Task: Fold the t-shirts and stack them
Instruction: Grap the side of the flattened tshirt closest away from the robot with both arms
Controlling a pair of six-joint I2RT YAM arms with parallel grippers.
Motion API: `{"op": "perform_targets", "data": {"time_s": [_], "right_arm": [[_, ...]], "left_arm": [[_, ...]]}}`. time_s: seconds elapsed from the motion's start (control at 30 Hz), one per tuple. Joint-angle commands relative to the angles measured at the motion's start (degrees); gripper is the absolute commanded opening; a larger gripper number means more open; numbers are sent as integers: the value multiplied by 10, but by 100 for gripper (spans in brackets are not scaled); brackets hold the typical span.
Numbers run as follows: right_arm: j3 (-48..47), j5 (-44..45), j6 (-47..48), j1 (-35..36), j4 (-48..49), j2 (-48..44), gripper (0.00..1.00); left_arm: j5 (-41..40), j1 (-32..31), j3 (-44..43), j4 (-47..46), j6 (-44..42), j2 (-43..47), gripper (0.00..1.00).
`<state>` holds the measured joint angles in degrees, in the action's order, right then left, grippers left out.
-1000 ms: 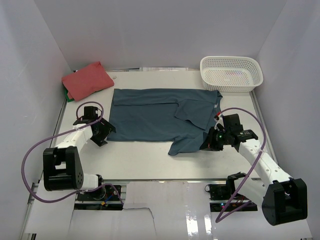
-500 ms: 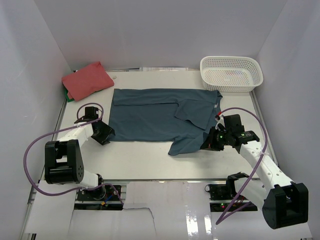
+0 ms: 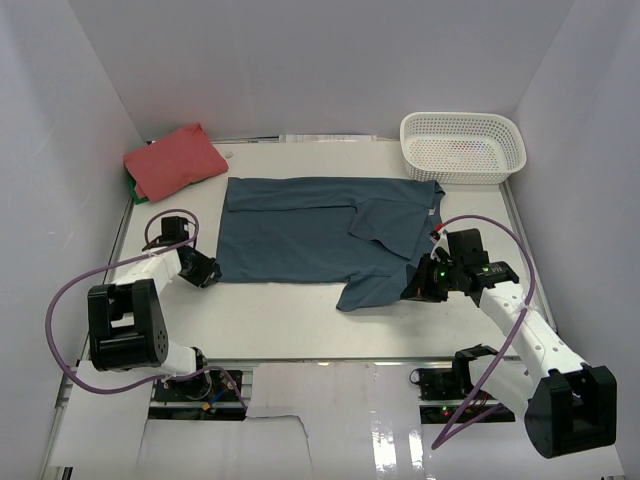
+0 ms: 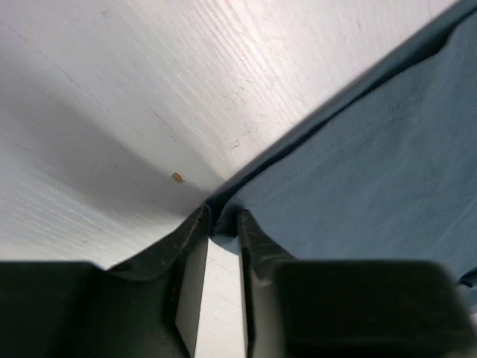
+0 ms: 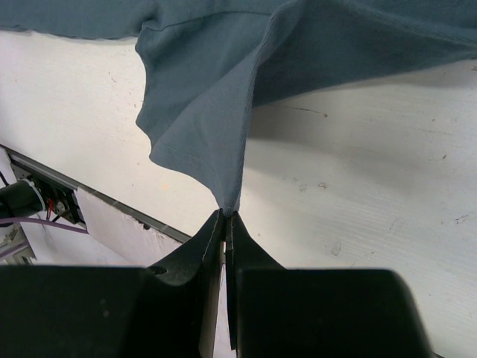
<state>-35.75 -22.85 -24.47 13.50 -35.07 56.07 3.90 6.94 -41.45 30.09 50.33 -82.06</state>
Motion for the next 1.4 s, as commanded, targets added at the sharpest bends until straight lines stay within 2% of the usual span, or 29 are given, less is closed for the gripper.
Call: {"op": "perform_targets", "data": {"time_s": [0.0,0.07,0.1,0.13,0.43,0.67,0.87,1.1,1.2,1.37], "right_arm": [[5,-4,11,-3,-4,-4,8],[5,-5,10,-3,-4,-6,8],[5,-6,10,-3,-5,-8,8],[4,-9,8,-3,-5,-11,8],[-21,-18,12,-3,-82,-56,8],[3,-55,-5,-3,-154,-128,8],[5,-57,-16,-3,-227,-185,8],[26,-78,-36,-3,-253,-230,8],[26,-73,-38,-3,-258,-241,8],[-35,-21,-27,-3,-278,-235,8]], "left_arm": [[5,7,15,-15,-1,16,31],[17,7,22,-26,-1,20,20],[19,7,25,-28,1,22,5],[22,7,26,-32,1,23,0],[8,11,18,4,-16,39,0],[30,59,36,10,-37,60,0],[34,68,39,10,-50,58,0],[29,70,44,17,-60,68,0],[29,71,44,18,-58,74,0],[33,75,36,24,-52,81,0]]}}
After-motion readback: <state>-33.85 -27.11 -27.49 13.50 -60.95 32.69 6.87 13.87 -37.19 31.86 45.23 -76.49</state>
